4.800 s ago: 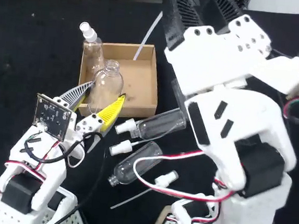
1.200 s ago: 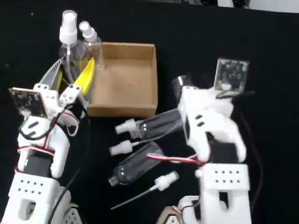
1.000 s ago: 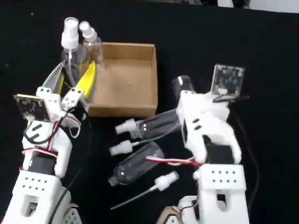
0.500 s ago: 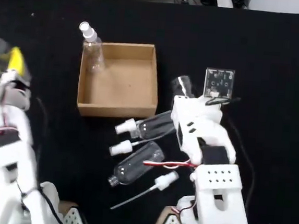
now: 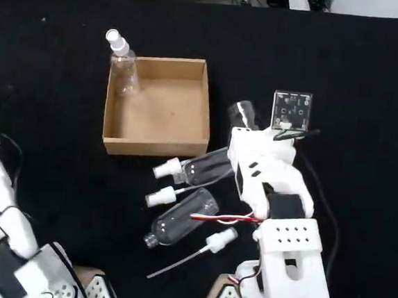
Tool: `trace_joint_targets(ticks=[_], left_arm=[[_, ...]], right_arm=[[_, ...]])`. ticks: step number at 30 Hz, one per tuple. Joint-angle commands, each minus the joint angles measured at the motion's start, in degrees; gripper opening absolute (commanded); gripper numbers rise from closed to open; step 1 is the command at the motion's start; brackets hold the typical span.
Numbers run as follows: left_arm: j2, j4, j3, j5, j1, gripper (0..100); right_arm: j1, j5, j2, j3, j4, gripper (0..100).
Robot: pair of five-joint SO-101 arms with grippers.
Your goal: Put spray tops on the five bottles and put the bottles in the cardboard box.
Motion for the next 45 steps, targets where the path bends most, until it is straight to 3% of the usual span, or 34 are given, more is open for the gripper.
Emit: trace_joint_targets(ticks=[1, 5, 12, 29, 39, 45], left_arm=[[6.95, -21.63, 2.59, -0.26, -3.3, 15], [15.56, -31.65, 3.74, -5.63, -4.53, 15], [29.8, -48.09, 2.24, -6.33, -7.78, 15], [48.35, -69.27, -0.4, -6.68, -9.63, 16], [52.31, -71.12, -0.4, -6.68, -9.71, 16], [52.48, -71.12, 0.22, -6.42, -9.71, 34]], right_arm=[[-1.23, 0.0, -0.92, -0.4, -1.14, 9.6], [-1.23, 0.0, -1.27, 0.57, -1.49, 9.6], [-1.32, 0.0, -1.27, 0.66, -1.49, 9.6], [-1.14, 0.0, -1.27, 0.75, -1.49, 9.6], [-1.14, 0.0, -1.27, 0.75, -1.49, 9.6], [-1.14, 0.0, -1.27, 0.75, -1.49, 9.6]])
